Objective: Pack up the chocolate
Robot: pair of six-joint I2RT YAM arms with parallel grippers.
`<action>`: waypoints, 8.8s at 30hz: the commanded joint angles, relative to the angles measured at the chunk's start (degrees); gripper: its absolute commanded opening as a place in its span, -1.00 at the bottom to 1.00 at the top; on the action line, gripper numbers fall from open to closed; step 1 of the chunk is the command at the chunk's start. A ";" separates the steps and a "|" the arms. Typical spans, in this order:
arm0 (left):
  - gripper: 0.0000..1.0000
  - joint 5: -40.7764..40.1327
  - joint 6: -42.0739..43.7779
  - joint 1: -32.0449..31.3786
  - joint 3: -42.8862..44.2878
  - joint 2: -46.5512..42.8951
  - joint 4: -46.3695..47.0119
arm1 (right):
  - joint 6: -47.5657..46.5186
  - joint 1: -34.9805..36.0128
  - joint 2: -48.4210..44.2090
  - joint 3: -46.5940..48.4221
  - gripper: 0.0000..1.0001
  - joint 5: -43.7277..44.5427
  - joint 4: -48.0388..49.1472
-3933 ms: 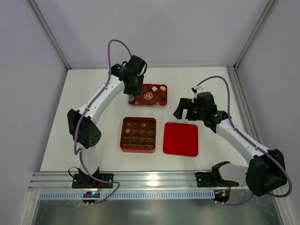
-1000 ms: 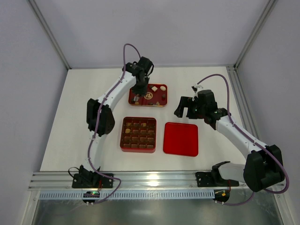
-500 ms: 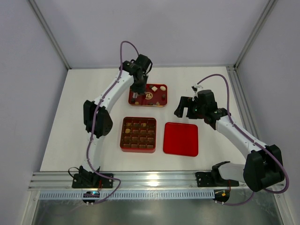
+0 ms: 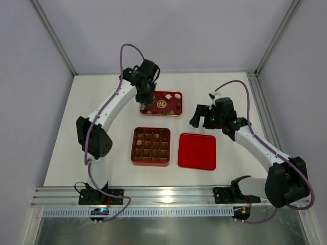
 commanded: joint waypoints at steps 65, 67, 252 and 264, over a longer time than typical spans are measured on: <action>-0.24 -3.17 -14.63 -16.70 -48.64 -46.07 2.77 | 4.56 0.28 -6.01 -4.02 0.99 4.06 3.51; -0.21 -3.17 -14.45 -16.70 -48.03 -45.37 2.60 | 4.56 0.28 -5.92 -4.02 0.99 3.98 3.59; -0.38 0.52 -8.48 -20.13 -44.16 -39.39 4.00 | 5.35 0.46 -4.69 -5.16 1.00 -0.33 3.59; -0.18 -0.27 -8.56 -20.74 -43.89 -39.13 3.21 | 5.53 0.55 -4.33 -5.43 0.99 -0.42 4.03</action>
